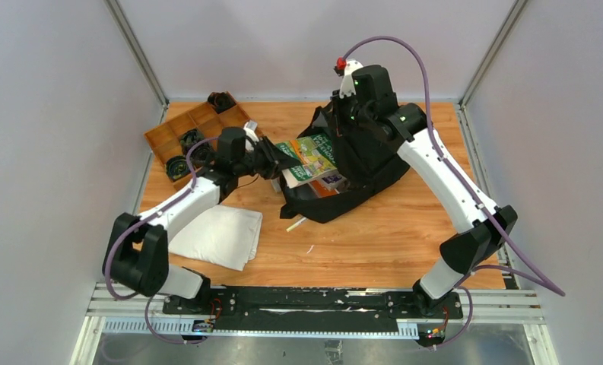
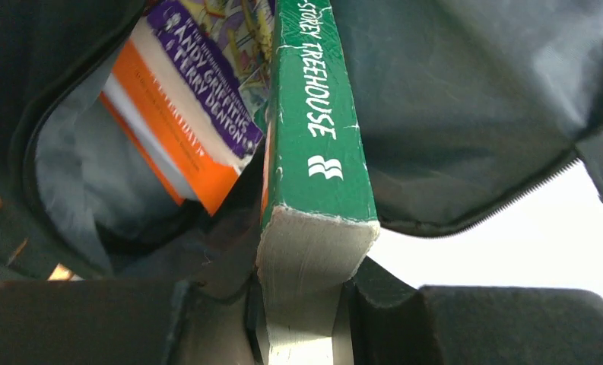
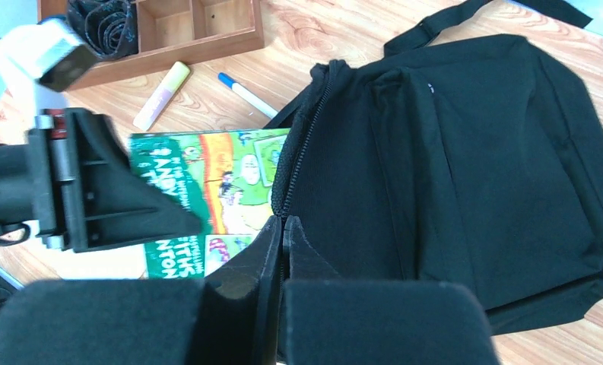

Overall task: Pack the student bag
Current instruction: Place the book in the student bag.

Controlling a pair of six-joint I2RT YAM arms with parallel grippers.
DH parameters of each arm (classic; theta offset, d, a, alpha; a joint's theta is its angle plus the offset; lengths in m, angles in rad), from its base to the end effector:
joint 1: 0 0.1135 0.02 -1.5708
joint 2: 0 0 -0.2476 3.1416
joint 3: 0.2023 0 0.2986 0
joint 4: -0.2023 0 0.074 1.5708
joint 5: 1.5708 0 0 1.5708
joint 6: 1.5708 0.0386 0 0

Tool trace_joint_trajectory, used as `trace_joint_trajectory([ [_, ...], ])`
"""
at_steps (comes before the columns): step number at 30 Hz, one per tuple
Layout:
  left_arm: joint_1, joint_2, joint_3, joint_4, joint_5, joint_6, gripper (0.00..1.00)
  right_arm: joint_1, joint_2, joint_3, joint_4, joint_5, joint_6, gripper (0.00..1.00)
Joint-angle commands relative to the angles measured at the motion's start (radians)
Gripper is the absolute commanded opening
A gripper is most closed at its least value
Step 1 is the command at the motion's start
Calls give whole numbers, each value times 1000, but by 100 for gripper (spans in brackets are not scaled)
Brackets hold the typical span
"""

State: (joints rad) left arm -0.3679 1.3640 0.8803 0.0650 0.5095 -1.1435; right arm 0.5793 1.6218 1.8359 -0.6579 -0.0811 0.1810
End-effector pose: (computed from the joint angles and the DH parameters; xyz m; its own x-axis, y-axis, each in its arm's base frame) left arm 0.3239 -0.1450 0.2291 -0.8214 -0.5349 -0.1981 -0.0428 0.4042 -0.9137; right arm 0.3391 0.2256 0.4333 -0.4627 -0.0883 -0.8821 -0.5323 0.8234 0.1968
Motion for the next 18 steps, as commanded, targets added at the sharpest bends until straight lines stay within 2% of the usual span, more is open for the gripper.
trace_joint_trajectory([
  [1, -35, 85, 84, 212, 28, -66, 0, -7, -55, 42, 13, -20, -24, 0],
  [3, -43, 142, 94, 254, 41, -106, 0, -6, -56, 38, 13, -14, -25, 0],
  [8, -89, 228, 135, 263, -32, -102, 0, -6, -50, 33, 15, -17, -13, 0],
  [18, -223, 461, 321, 283, -153, -160, 0, -5, -38, 18, 58, -52, 37, 0],
])
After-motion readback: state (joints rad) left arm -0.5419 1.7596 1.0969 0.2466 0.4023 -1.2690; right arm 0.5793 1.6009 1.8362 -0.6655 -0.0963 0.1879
